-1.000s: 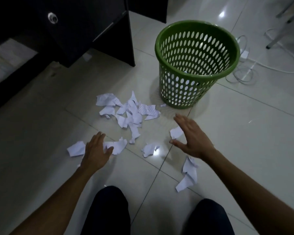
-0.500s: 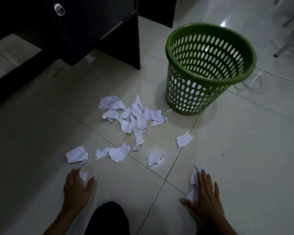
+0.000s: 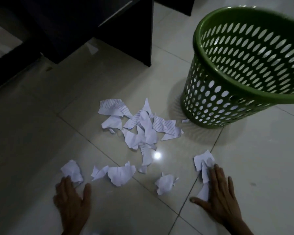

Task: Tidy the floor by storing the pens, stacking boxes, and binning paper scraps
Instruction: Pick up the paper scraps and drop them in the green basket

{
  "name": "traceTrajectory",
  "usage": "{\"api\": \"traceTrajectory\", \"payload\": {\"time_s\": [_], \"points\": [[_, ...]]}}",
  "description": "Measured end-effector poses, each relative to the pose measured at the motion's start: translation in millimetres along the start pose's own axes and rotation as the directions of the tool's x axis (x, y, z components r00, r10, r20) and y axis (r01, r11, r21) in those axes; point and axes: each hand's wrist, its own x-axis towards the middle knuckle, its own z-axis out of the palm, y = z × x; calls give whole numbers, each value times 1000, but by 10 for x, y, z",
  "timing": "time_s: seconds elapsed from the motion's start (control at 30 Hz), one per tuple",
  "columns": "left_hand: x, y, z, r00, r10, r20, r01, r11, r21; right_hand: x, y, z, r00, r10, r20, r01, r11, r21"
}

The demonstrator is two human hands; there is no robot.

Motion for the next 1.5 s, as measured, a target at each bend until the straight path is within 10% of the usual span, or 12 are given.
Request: {"api": "traceTrajectory", "payload": {"time_s": [0.7, 1.03, 1.5], "points": [[1670, 1718, 388, 947, 303, 109, -308, 951, 27, 1720, -693, -708, 950, -308, -47, 308, 951, -14], [2074, 2246, 529, 737, 452, 503, -549, 834, 56, 1884, -788, -659, 956, -292, -15, 292, 956, 16], [1084, 1630, 569, 578, 802, 148, -816, 572, 84, 1961, -1323, -562, 858, -511, -56, 514, 854, 84]]}}
